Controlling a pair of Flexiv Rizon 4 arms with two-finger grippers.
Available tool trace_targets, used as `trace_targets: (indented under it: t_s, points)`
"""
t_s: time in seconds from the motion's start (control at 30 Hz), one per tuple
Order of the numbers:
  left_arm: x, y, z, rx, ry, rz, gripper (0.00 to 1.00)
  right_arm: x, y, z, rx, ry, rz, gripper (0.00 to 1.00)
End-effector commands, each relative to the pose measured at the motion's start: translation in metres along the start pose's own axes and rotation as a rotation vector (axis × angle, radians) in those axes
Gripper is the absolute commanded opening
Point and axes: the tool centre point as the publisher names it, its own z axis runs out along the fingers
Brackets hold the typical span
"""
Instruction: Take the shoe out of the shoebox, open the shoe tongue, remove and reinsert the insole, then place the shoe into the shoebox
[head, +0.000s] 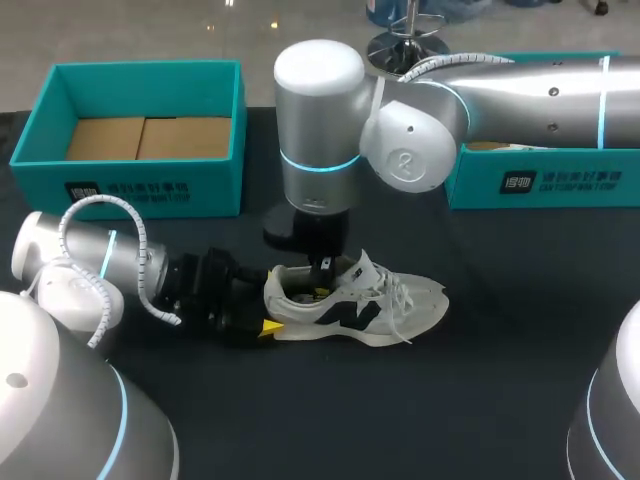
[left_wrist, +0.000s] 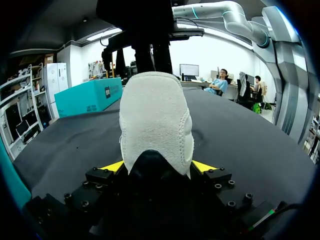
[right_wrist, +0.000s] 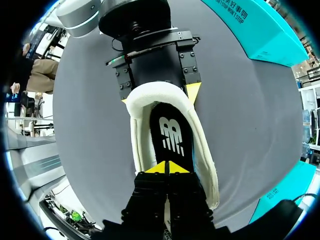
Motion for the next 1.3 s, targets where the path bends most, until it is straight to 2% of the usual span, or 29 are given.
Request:
trace_targets:
  t_s: [0.03,0.2,0.37,0.4,0.53,0.73,0.77,0.8,0.87,0.93,1.2,1.23,1.3]
  points:
    - [-0.004,0.005,0.004,-0.004,0.0,0.0,0.0,-0.012,0.008,0.013,0.006,0.023,0.002,0.0]
    - [-0.004,0.005,0.004,-0.004,0.0,0.0,0.0,-0.022,0.012,0.023,0.007,0.044,-0.005,0.0]
    - [-0.004,0.005,0.004,-0.004,0.0,0.0,0.0,-0.023,0.012,0.027,0.006,0.057,0.004,0.0]
    - [-0.004,0.005,0.004,-0.004,0.0,0.0,0.0,-0.022,0.011,0.028,0.006,0.06,0.01,0.2]
    - [-0.004,0.005,0.004,-0.004,0.0,0.0,0.0,-0.019,0.009,0.029,-0.001,0.062,0.017,0.48]
    - [-0.004,0.005,0.004,-0.004,0.0,0.0,0.0,-0.016,0.01,0.03,-0.001,0.069,0.026,0.55]
    - [-0.004,0.005,0.004,-0.004,0.0,0.0,0.0,-0.015,0.011,0.031,0.0,0.072,0.025,0.62]
    - [-0.004,0.005,0.004,-0.004,0.0,0.0,0.0,-0.013,0.012,0.034,-0.002,0.075,0.024,0.75]
    - [-0.004,0.005,0.004,-0.004,0.0,0.0,0.0,-0.012,0.014,0.039,0.0,0.082,0.023,0.77]
    - [-0.004,0.005,0.004,-0.004,0.0,0.0,0.0,-0.01,0.017,0.049,-0.002,0.099,0.021,0.85]
    - [-0.004,0.005,0.004,-0.004,0.0,0.0,0.0,0.003,0.038,0.095,-0.003,0.159,-0.004,0.8]
    - [-0.004,0.005,0.004,-0.004,0.0,0.0,0.0,0.005,0.04,0.099,-0.001,0.166,-0.009,0.76]
    - [-0.004,0.005,0.004,-0.004,0.0,0.0,0.0,0.009,0.044,0.111,0.003,0.186,-0.013,0.63]
